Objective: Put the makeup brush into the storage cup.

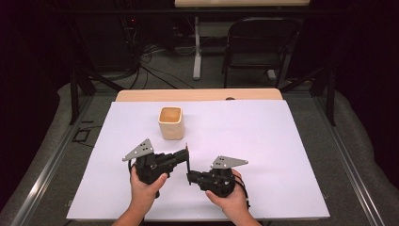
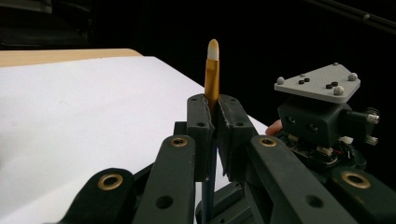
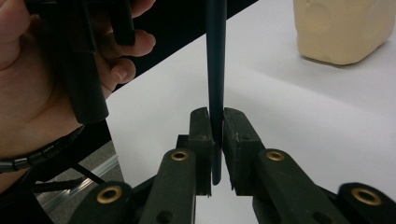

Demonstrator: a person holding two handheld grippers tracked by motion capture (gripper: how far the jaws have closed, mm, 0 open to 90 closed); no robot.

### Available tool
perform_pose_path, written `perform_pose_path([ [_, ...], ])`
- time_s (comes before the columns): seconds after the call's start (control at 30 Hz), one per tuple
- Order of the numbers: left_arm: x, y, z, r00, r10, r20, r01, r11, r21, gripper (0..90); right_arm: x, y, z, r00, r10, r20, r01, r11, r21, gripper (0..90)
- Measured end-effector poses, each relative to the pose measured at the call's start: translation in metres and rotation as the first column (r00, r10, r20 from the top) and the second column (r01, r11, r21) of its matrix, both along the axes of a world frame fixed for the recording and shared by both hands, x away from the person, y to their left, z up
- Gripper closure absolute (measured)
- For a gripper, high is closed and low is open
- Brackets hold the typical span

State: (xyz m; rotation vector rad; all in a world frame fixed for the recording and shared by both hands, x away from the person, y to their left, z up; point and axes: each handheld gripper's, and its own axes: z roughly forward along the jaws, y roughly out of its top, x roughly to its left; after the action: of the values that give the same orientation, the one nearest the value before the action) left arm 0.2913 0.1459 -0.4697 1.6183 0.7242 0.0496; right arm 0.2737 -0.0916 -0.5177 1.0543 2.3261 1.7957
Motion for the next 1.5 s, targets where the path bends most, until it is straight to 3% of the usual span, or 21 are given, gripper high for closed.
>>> perform_pose_path([
  [0.97,0.0025,-0.0012,-0.0013,0.9993,-0.03,-0.02,0.03,0.9995,0.006,83.3,-0.0008,-0.0004,0.0012,0.9998,0.016,0.013,-0.015,0.999,-0.039,84.7],
  [1.13,0.0021,-0.002,-0.0004,0.9993,-0.035,-0.014,0.035,0.9992,0.02,75.3,-0.0015,-0.001,0.0033,0.9995,0.016,0.028,-0.015,0.999,-0.041,84.8],
  [1.5,0.0028,-0.0007,0.0013,0.9987,-0.048,-0.016,0.049,0.998,0.039,74.1,-0.005,0.0014,0.0046,0.9977,0.023,0.064,-0.016,0.994,-0.105,84.7],
])
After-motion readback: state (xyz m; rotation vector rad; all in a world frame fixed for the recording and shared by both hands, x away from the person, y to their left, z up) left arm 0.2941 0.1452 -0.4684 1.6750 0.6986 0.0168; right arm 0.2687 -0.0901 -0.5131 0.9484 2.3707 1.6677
